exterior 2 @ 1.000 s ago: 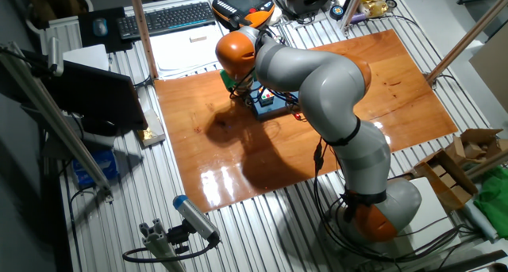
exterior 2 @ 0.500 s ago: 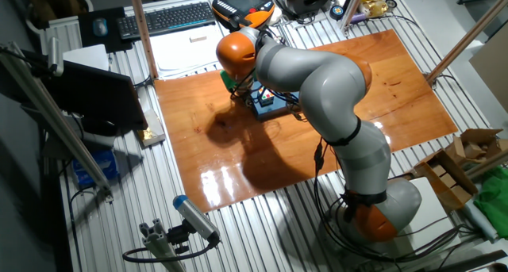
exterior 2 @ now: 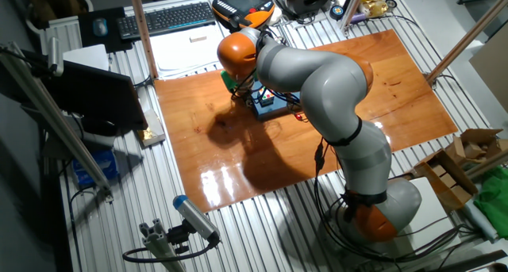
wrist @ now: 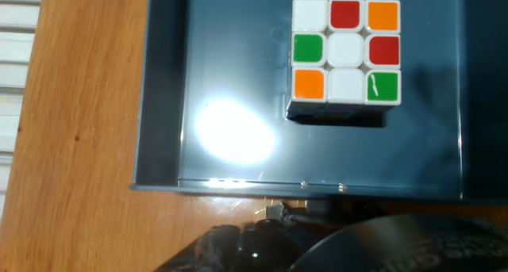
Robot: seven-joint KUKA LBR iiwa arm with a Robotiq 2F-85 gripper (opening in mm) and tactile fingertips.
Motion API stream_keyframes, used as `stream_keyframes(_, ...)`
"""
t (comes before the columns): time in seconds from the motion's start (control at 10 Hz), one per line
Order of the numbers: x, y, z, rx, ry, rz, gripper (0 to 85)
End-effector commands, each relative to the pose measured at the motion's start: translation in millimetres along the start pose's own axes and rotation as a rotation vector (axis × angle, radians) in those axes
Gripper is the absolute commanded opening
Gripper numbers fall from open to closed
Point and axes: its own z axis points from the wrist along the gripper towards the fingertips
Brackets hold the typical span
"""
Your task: Grasp the handle and close the drawer
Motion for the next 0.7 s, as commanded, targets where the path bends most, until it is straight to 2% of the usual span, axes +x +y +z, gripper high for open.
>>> stream_keyframes(0.0, 0.3, 0.2, -0.7, -0.001, 0.000, -0.001, 2.0)
stream_keyframes(0.6, -1.0, -0.2, -2.4, 0.003, 0.016, 0.011, 2.0)
